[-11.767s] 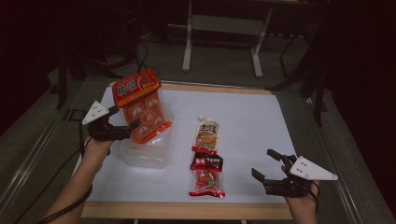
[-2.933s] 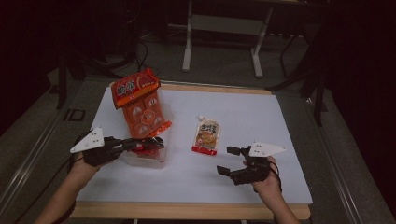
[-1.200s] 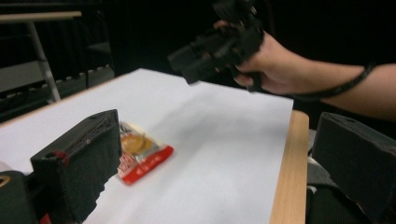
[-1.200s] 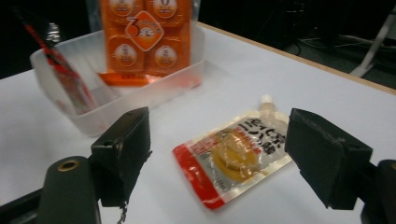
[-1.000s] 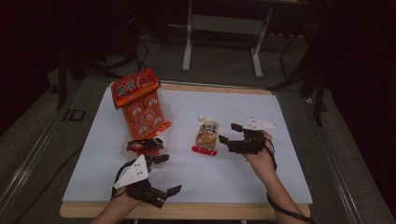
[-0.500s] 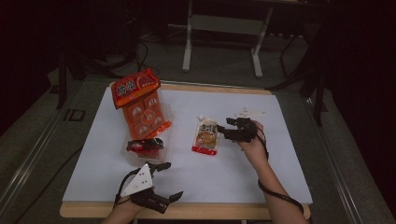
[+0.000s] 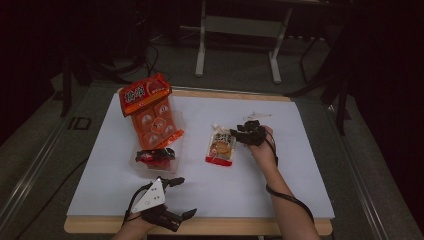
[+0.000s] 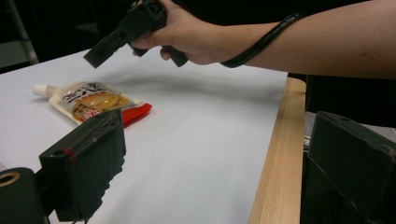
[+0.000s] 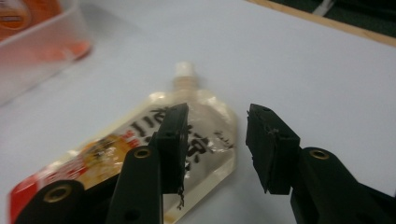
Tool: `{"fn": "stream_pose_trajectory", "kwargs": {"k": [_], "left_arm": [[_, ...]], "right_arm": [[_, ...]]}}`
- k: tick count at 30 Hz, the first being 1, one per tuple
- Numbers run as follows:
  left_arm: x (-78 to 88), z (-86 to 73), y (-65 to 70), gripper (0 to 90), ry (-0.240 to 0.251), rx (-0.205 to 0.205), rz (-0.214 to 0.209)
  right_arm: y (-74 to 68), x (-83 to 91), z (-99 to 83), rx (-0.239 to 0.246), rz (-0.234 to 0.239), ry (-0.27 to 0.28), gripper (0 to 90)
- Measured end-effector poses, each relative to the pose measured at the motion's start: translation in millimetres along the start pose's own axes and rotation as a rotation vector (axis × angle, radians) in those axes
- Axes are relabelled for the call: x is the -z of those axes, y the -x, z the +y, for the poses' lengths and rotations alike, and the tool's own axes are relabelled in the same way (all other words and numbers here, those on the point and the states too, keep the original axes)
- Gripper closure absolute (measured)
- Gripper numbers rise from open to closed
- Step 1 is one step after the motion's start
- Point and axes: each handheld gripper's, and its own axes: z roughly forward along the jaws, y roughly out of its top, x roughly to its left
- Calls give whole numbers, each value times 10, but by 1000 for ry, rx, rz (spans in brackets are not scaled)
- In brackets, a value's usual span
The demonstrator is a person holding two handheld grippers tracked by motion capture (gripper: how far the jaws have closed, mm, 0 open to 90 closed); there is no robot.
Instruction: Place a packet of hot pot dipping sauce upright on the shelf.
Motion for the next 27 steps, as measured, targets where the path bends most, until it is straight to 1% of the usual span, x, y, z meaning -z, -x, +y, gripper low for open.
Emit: {"fn": "stream_pose_trajectory", "kwargs": {"k": [4, 6, 8, 10, 12, 15, 17, 18, 19, 23, 26, 27], "left_arm": [[10, 7, -1, 46, 3, 3, 4], [9, -2, -7, 46, 0, 7, -1], [-2, -12, -8, 47, -10, 11, -4], [-11, -17, -5, 47, -10, 14, -9], [-17, -15, 2, 47, -11, 8, -11], [-24, -18, -6, 47, -15, 5, -10], [-26, -22, -12, 47, -14, 12, -10], [-28, -23, -13, 47, -15, 15, -10], [-28, -24, -14, 47, -16, 15, -9], [-29, -23, -12, 47, -17, 13, -8], [-27, -20, -15, 47, -7, 15, 2], [-25, -18, -20, 46, -4, 21, 0]], "right_arm": [[82, -105, -2, -35, -10, -14, 590], [100, -150, -1, -34, -22, -27, 589], [110, -194, -3, -38, -22, -33, 577], [107, -249, -13, -33, -25, -50, 565], [99, -303, -31, -16, -35, -73, 561], [78, -346, -62, 0, -50, -93, 550], [79, -349, -65, -5, -48, -95, 547], [66, -360, -78, 5, -60, -105, 541], [66, -360, -78, 5, -60, -105, 541], [60, -389, -128, -7, -58, -101, 539], [38, -394, -125, 15, -64, -107, 552], [27, -393, -119, 37, -61, -110, 593]]}}
